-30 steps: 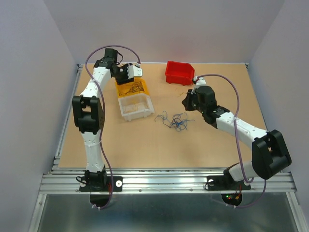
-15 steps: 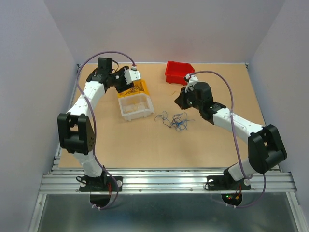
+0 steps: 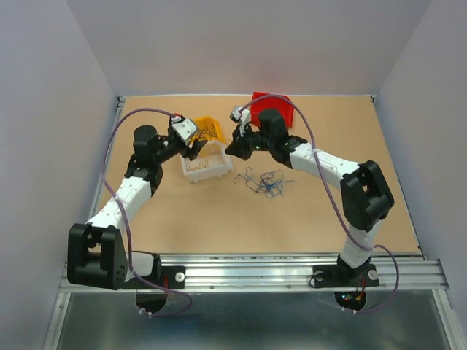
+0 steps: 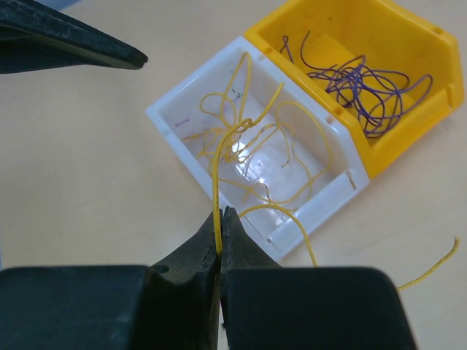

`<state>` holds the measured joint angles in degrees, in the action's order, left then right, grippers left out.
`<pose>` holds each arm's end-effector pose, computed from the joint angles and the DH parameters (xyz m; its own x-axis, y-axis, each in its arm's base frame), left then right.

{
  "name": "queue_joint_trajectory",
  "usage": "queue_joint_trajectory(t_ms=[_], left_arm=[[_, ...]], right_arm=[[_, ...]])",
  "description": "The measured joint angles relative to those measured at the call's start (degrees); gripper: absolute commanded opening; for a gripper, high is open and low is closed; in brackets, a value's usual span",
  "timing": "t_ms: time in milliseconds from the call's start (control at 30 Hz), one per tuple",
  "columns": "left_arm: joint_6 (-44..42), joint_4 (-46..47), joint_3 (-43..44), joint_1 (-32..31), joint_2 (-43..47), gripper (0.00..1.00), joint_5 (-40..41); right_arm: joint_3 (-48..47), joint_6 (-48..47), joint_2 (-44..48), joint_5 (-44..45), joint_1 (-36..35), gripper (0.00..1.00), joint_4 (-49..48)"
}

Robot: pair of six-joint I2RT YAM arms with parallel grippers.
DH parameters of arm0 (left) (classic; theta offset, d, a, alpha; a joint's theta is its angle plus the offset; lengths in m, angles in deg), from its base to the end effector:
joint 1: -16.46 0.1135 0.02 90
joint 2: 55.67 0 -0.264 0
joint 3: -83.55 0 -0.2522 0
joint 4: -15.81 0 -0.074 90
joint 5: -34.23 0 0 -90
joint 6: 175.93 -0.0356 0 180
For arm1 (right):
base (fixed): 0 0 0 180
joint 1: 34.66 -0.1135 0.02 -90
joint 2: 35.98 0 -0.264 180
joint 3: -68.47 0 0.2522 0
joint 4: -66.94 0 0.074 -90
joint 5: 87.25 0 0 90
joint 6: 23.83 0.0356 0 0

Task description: Untangle the cables

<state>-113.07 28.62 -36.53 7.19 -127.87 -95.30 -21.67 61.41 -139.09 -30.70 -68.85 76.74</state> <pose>0.2798 -0.0686 0.3122 0.3513 0.2991 -0.8872 0.6654 0.5868 0.4614 0.3374 0.2530 0.2739 -0.2452 -0.2503 -0.9366 -0.9128 0.3851 0.1361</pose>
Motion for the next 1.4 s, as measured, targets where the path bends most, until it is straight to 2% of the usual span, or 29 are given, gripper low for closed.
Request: queue_joint_trajectory(t_ms=[200,300,367,400,533,900,1133,1400], left_arm=[[4.2,5.6,-2.4,0.0,-1.1,0.71,4.1],[4.8,8.0,-4.3,0.0,-2.0,0.61,6.6],[5.2,8.9,-4.4,0.0,-4.2,0.49,7.9],[5.2,9.1,-4.4,0.0,-5.5,0.48,8.3],[5.8,6.6,-3.0,0.4,-11.0,0.48,10.4],[7.6,5.8,-3.0,2.3,-10.8,0.42,11.4],[8.2,6.2,-3.0,2.5,-10.8,0.42,11.4],[7.9,6.4,-3.0,2.7,-9.8,0.42,13.2]], right_arm=[[-6.6,-4.6,-7.2,-2.7,-2.1,0.01,2.5],[-8.1,-6.1,-8.9,-2.9,-3.0,0.01,4.2],[-8.9,-6.8,-9.4,-2.7,-3.7,0.01,5.3],[-9.2,-7.0,-9.6,-2.7,-3.9,0.00,5.4],[-11.7,-7.3,-11.5,-2.9,-5.2,0.01,5.8],[-16.0,-5.0,-19.8,-4.6,-6.8,0.01,3.2],[-10.6,1.9,-19.6,-3.9,-6.5,0.01,-8.4],[-7.4,8.3,-19.2,-3.9,-4.0,0.01,-13.4]])
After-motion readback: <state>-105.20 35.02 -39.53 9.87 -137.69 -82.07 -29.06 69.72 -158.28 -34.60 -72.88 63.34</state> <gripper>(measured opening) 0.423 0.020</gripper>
